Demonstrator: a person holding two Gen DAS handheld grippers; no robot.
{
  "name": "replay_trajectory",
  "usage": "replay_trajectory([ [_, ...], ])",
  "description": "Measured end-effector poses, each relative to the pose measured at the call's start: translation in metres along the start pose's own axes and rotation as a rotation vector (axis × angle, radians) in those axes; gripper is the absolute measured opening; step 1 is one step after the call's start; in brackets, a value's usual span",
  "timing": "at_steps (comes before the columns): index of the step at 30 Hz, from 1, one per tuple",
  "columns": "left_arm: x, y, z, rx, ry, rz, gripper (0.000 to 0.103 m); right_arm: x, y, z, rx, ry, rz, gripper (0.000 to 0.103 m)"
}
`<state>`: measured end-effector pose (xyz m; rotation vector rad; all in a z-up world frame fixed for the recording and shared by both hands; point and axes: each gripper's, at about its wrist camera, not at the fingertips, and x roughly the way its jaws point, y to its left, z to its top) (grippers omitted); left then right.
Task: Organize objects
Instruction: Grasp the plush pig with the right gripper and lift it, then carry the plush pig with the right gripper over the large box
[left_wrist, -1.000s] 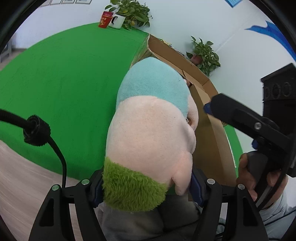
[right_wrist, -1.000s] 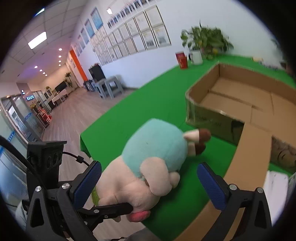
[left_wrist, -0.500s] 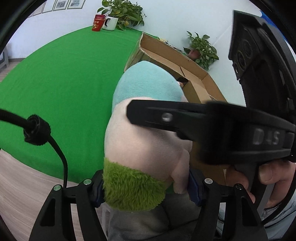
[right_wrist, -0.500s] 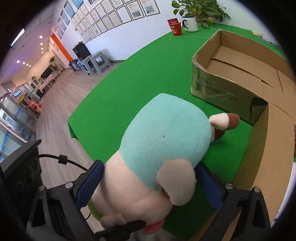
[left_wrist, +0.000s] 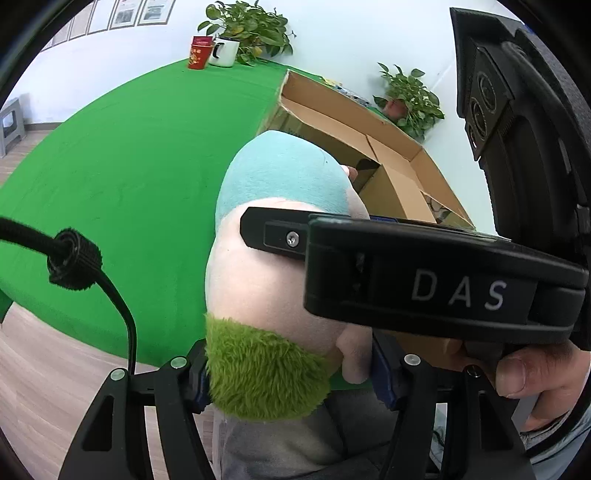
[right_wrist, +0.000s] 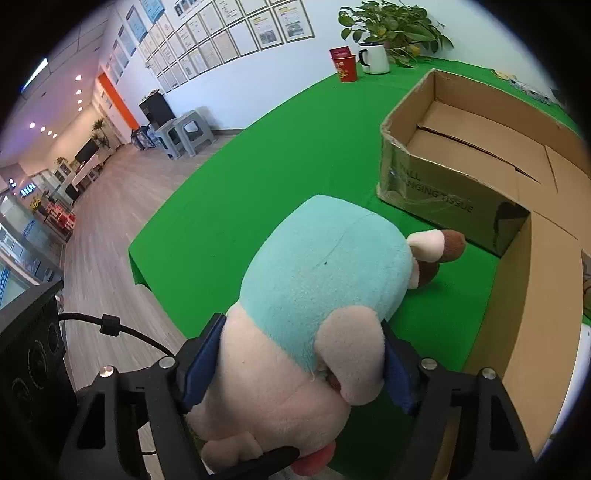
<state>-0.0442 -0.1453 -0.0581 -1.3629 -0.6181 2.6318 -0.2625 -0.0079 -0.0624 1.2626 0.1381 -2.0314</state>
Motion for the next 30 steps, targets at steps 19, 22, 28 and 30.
replay_trajectory([
  [19, -0.006, -0.113, 0.089, 0.224, -0.179, 0.082, 0.061, -0.074, -0.027, 0.042, 0.078, -0.282, 0.019, 0.066],
  [22, -0.012, -0.125, 0.113, 0.287, -0.226, 0.057, 0.061, -0.098, -0.041, 0.053, 0.096, -0.364, -0.007, 0.065],
  [28, -0.001, -0.175, 0.179, 0.35, -0.295, -0.011, 0.061, -0.127, -0.058, 0.077, 0.1, -0.456, -0.084, 0.065],
  [30, 0.004, -0.184, 0.199, 0.358, -0.312, -0.036, 0.061, -0.134, -0.061, 0.084, 0.096, -0.475, -0.114, 0.065],
])
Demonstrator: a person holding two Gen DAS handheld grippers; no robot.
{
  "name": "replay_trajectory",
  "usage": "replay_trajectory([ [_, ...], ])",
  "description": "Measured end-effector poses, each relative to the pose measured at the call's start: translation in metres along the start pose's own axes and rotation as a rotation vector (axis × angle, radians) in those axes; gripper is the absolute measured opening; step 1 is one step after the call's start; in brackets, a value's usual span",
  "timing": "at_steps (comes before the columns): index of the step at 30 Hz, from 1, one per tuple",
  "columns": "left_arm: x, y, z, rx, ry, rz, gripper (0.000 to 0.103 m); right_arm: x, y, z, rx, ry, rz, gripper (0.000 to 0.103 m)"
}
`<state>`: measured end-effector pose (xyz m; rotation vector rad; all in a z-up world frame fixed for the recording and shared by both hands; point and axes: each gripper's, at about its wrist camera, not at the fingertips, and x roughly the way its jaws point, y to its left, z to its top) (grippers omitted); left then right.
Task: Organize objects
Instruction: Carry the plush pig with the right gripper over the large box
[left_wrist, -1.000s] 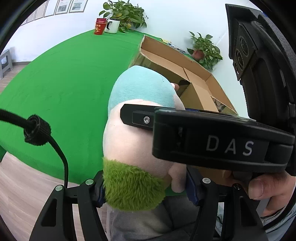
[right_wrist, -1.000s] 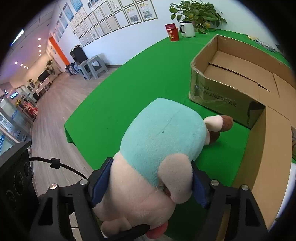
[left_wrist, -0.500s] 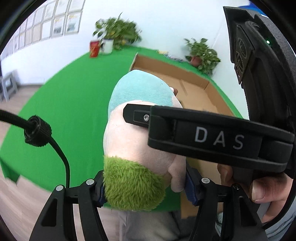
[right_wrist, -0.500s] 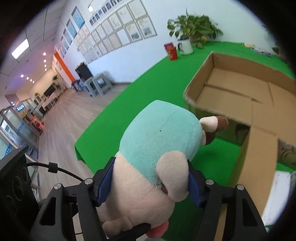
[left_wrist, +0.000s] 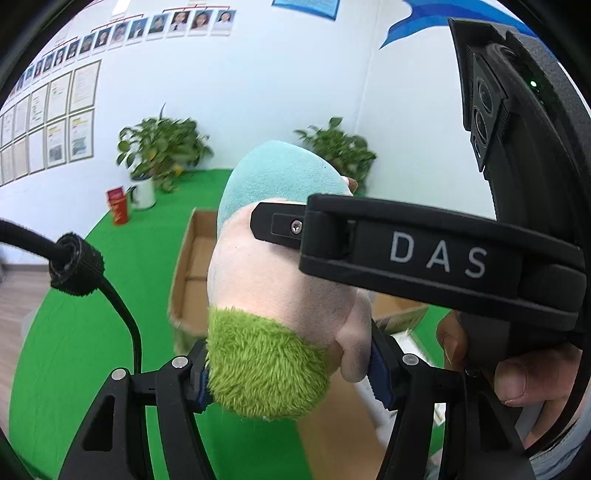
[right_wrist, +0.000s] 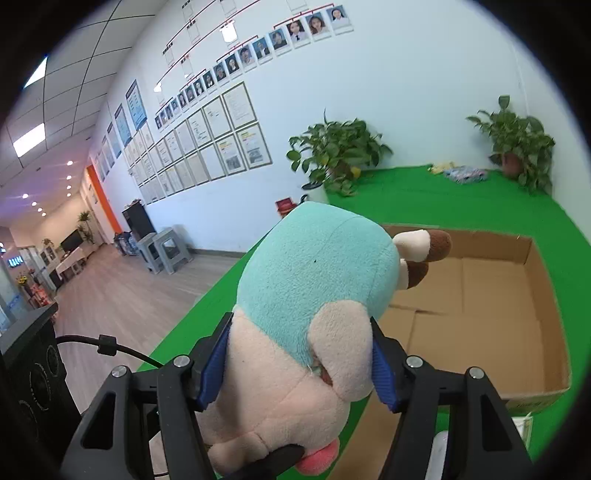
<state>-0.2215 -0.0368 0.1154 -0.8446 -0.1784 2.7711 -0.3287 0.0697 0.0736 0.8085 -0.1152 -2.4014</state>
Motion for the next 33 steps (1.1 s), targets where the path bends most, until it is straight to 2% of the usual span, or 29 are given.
replay_trajectory([
  [4, 0.034, -0.002, 0.045, 0.009, -0.024, -0.019, 0.061, -0.004, -0.011, 0.018, 0.0, -0.034, -0.033, 0.065],
  [9, 0.056, 0.0, 0.078, -0.005, -0.042, -0.039, 0.061, 0.005, -0.018, 0.039, -0.014, -0.049, -0.057, 0.064],
  [13, 0.071, 0.013, 0.09, -0.035, -0.039, -0.047, 0.061, 0.018, -0.017, 0.048, -0.03, -0.044, -0.066, 0.064],
  [17, 0.085, 0.038, 0.076, -0.051, -0.015, -0.039, 0.061, 0.039, -0.022, 0.049, -0.019, -0.023, -0.055, 0.064],
  [18, 0.074, 0.039, 0.053, -0.055, -0.011, -0.038, 0.061, 0.045, -0.024, 0.049, -0.015, -0.016, -0.052, 0.064],
  [20, 0.066, 0.036, 0.032, -0.063, 0.001, -0.037, 0.061, 0.056, -0.028, 0.048, -0.006, -0.003, -0.045, 0.064],
  [33, 0.159, 0.104, -0.024, -0.159, 0.145, -0.029, 0.061, 0.126, -0.058, 0.028, 0.058, 0.153, -0.015, 0.064],
])
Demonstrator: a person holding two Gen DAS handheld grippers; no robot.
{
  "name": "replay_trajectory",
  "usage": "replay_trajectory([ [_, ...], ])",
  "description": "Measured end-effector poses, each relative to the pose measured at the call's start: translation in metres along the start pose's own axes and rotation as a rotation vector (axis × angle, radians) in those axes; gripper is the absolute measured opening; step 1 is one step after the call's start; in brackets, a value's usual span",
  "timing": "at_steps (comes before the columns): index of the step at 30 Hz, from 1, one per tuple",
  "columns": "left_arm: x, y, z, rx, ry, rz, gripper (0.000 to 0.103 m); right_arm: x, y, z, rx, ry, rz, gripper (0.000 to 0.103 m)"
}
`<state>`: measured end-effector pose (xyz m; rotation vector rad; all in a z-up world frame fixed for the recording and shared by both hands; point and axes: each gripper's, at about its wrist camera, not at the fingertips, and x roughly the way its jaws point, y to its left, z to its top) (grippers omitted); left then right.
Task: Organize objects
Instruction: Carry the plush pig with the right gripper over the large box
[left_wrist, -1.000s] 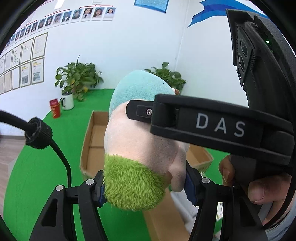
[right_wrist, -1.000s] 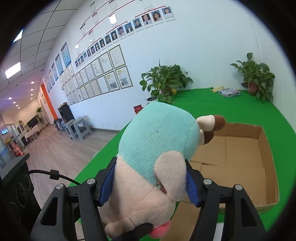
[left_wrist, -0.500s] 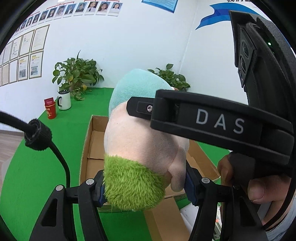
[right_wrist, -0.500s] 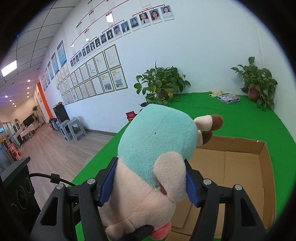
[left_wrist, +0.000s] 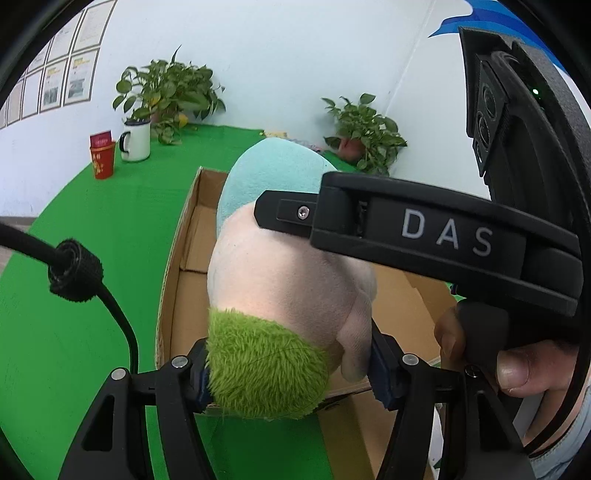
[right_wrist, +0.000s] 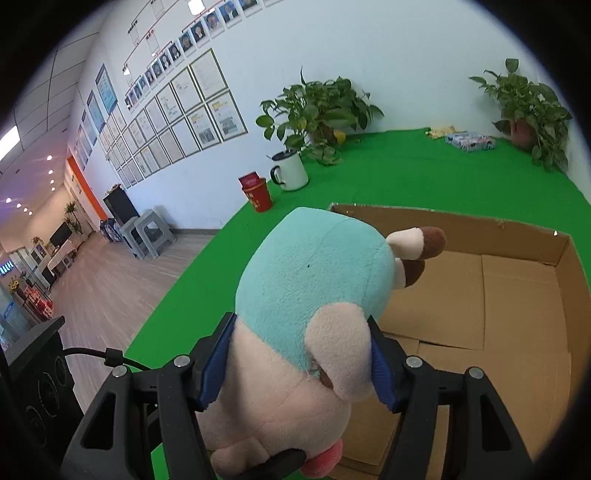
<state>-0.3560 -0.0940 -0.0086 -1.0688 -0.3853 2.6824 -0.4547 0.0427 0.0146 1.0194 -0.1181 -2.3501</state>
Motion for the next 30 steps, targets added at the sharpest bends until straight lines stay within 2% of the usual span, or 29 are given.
replay_trajectory([
  [1, 0.003, 0.002, -0.009, -0.007, 0.012, 0.005, 0.061, 0.005, -0.001, 0.0, -0.001, 0.01, -0.001, 0.064],
  [6, 0.039, 0.029, -0.012, -0.05, 0.081, 0.031, 0.061, 0.034, -0.009, -0.002, 0.014, 0.069, 0.005, 0.064],
  [13, 0.059, 0.039, -0.021, -0.09, 0.182, 0.091, 0.062, 0.069, -0.028, -0.009, 0.062, 0.18, 0.077, 0.064],
  [18, 0.049, 0.031, -0.022, -0.056, 0.196, 0.127, 0.062, 0.08, -0.04, -0.012, 0.087, 0.21, 0.107, 0.064],
  [23, 0.021, 0.025, -0.025, -0.032, 0.165, 0.164, 0.06, 0.079, -0.029, -0.013, 0.038, 0.211, 0.083, 0.064],
  [25, 0.011, 0.025, -0.025, -0.023, 0.148, 0.157, 0.06, 0.079, -0.024, -0.015, 0.007, 0.21, 0.075, 0.065],
  [27, 0.006, 0.03, -0.024, -0.02, 0.141, 0.164, 0.059, 0.078, -0.019, -0.017, -0.015, 0.2, 0.069, 0.073],
  [30, 0.002, 0.036, -0.021, -0.038, 0.141, 0.143, 0.057, 0.075, -0.029, -0.015, 0.068, 0.192, 0.107, 0.078],
])
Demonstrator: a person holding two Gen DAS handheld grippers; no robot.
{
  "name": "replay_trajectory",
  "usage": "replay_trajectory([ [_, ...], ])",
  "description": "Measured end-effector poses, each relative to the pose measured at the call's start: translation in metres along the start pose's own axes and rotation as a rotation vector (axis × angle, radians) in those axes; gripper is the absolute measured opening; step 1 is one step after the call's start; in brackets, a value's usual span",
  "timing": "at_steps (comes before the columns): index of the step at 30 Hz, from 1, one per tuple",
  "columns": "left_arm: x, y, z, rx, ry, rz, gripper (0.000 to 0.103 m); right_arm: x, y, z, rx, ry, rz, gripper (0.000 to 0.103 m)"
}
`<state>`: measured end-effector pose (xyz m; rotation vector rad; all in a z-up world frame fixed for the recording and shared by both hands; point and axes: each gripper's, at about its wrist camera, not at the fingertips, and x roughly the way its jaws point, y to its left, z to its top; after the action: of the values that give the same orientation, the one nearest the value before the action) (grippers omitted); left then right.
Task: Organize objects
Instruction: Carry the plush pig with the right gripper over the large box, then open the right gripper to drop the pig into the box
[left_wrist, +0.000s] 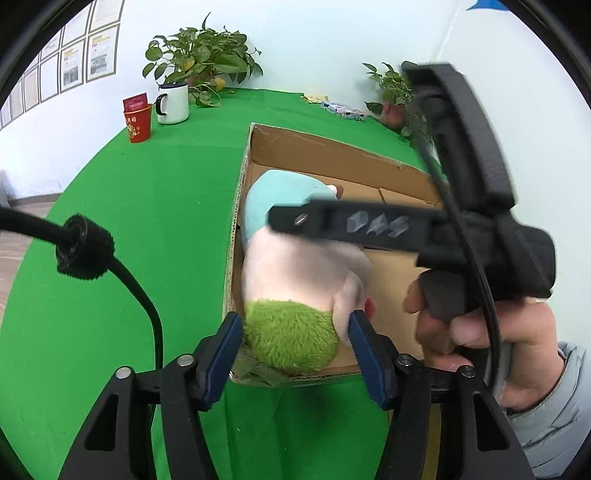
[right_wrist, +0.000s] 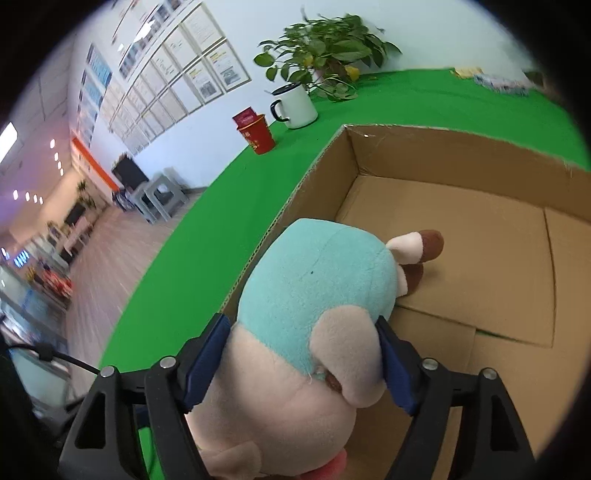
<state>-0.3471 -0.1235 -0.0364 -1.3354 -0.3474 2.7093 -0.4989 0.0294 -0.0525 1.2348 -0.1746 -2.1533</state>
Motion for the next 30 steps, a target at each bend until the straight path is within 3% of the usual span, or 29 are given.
replay_trajectory([
  [5, 0.001, 0.001, 0.005, 0.005, 0.003, 0.008, 0.056, -0.032, -0.011, 0.003, 0.064, -0.065, 0.084, 0.078],
  [9, -0.007, -0.005, 0.004, 0.003, -0.017, 0.027, 0.055, -0.028, -0.017, -0.003, 0.047, 0.005, 0.01, 0.078],
  [13, -0.003, -0.005, 0.004, 0.027, -0.003, 0.082, 0.055, -0.011, -0.023, -0.006, 0.094, 0.053, 0.082, 0.077],
  [14, 0.001, -0.004, 0.004, 0.023, 0.019, 0.076, 0.055, -0.009, -0.023, -0.006, 0.096, 0.052, 0.1, 0.071],
  [19, 0.01, -0.003, 0.002, 0.003, 0.033, 0.075, 0.053, -0.003, -0.012, -0.008, 0.048, 0.056, 0.07, 0.064],
  [27, 0.011, -0.015, 0.0, 0.031, 0.051, 0.119, 0.044, -0.012, -0.016, -0.015, 0.099, 0.069, 0.068, 0.073],
  [30, 0.011, -0.018, -0.002, 0.037, 0.047, 0.135, 0.044, -0.04, -0.02, -0.018, 0.106, 0.044, 0.008, 0.076],
])
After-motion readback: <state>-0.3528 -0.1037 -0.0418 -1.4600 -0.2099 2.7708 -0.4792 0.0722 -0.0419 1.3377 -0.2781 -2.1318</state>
